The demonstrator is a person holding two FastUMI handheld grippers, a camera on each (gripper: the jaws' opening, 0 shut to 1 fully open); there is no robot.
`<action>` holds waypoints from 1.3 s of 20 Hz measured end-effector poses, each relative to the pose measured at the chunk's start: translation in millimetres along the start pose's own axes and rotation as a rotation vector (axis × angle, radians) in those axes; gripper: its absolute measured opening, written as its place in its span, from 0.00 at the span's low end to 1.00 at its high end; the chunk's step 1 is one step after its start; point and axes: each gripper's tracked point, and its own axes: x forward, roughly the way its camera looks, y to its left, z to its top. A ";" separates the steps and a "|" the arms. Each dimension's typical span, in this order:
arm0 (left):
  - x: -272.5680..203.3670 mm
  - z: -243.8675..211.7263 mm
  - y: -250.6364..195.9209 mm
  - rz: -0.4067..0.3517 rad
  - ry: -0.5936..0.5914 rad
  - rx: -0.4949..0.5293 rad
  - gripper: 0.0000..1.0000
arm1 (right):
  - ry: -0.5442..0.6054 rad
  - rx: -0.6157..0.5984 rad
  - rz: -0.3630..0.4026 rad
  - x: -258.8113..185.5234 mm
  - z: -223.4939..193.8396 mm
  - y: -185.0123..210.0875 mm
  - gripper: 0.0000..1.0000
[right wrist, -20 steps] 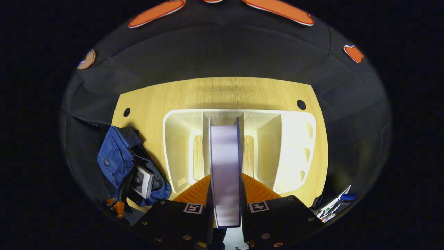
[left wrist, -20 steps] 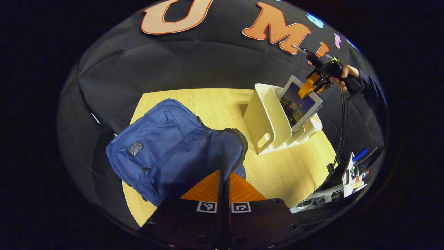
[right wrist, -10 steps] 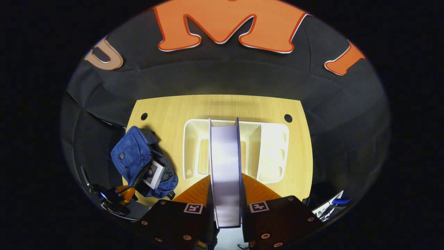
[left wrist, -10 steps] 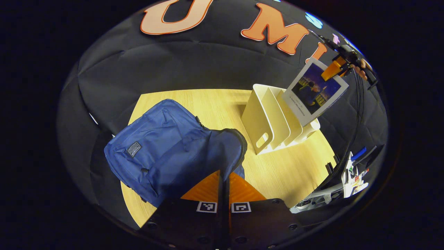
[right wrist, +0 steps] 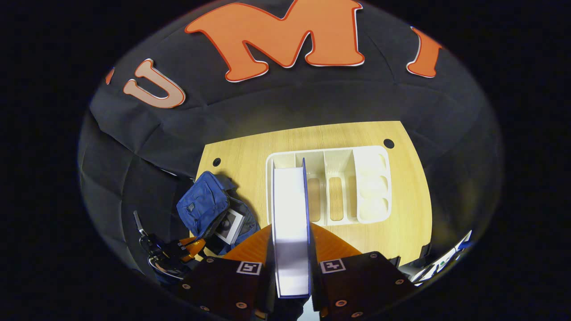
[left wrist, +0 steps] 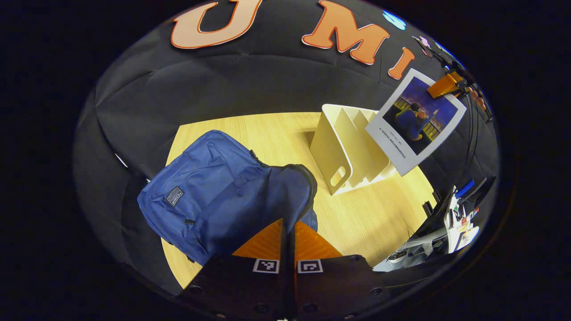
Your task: Open the schoolbag, grab two books from the bookshelf and put them into the schoolbag.
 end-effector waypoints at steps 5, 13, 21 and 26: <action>0.2 -4.6 0.5 0.010 0.015 0.015 0.01 | 0.063 0.081 0.043 27.7 -42.3 -13.0 0.29; 5.3 -3.1 -2.6 0.024 0.044 0.045 0.01 | -0.012 0.270 0.242 8.5 -56.8 -10.2 0.28; 1.5 4.3 1.5 0.023 0.048 0.030 0.01 | -0.057 0.403 0.484 14.9 -82.0 26.5 0.27; -8.0 17.5 7.0 0.017 0.036 -0.017 0.01 | -0.058 0.501 0.577 33.6 -117.5 57.0 0.27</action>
